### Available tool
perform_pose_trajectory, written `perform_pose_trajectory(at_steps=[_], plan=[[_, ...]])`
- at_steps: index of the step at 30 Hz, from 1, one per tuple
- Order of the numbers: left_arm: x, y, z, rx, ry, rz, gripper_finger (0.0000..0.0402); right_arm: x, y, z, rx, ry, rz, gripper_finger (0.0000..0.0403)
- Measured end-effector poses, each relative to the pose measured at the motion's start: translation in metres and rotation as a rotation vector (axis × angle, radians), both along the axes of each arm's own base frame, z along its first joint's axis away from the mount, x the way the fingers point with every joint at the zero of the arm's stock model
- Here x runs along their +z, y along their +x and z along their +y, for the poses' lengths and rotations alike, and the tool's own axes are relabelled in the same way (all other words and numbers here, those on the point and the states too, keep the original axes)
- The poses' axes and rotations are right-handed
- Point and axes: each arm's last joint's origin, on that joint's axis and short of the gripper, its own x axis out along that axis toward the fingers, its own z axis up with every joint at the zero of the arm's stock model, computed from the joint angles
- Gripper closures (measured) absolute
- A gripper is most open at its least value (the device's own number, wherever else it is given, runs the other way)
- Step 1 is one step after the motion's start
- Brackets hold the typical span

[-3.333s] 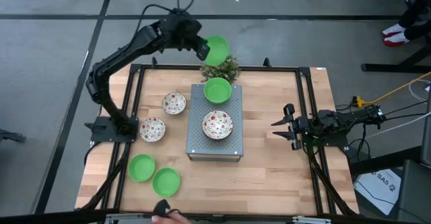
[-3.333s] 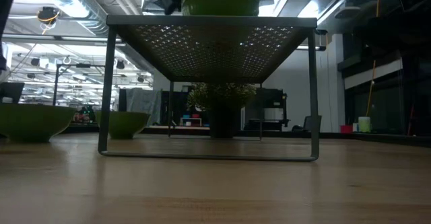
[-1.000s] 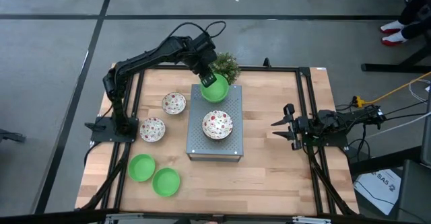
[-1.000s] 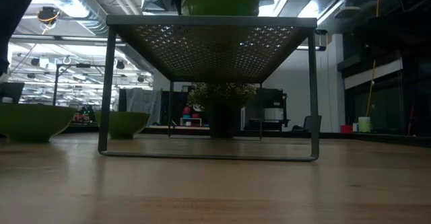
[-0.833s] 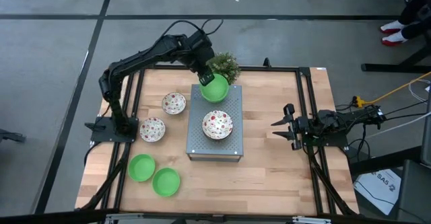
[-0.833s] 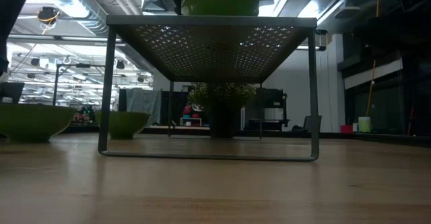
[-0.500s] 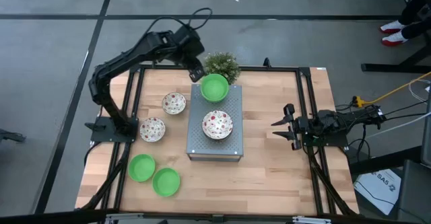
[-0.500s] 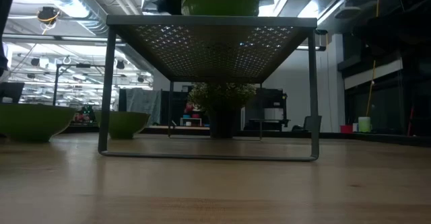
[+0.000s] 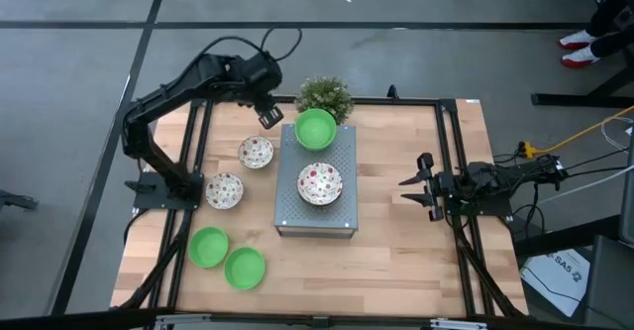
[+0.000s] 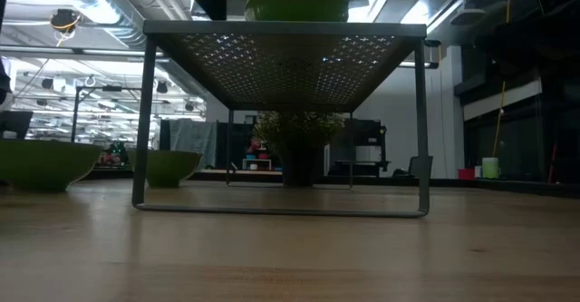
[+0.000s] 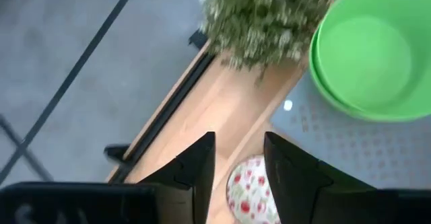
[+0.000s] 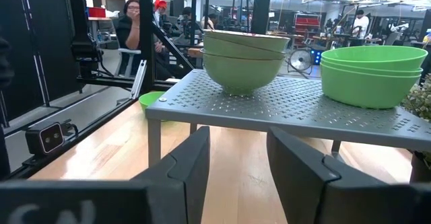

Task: Pick & Place Mini bowls
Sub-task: Stack the red patterned bowl on the red patterned bowl on the shelf

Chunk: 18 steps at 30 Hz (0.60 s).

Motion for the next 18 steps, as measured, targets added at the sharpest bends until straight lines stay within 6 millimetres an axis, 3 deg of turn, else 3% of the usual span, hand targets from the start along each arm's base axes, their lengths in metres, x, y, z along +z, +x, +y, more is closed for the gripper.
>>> perform_pose_trajectory(at_steps=[6, 18], plan=[[-0.001, 0.001, -0.019, 0.023, -0.029, 0.002, 0.0281, 0.0, 0.0, 0.0, 0.0, 0.0, 0.0, 0.0256], [-0.001, -0.01, -0.077, 0.024, -0.047, -0.035, 0.0286, 0.0, 0.0, 0.0, 0.0, 0.0, 0.0, 0.0256]])
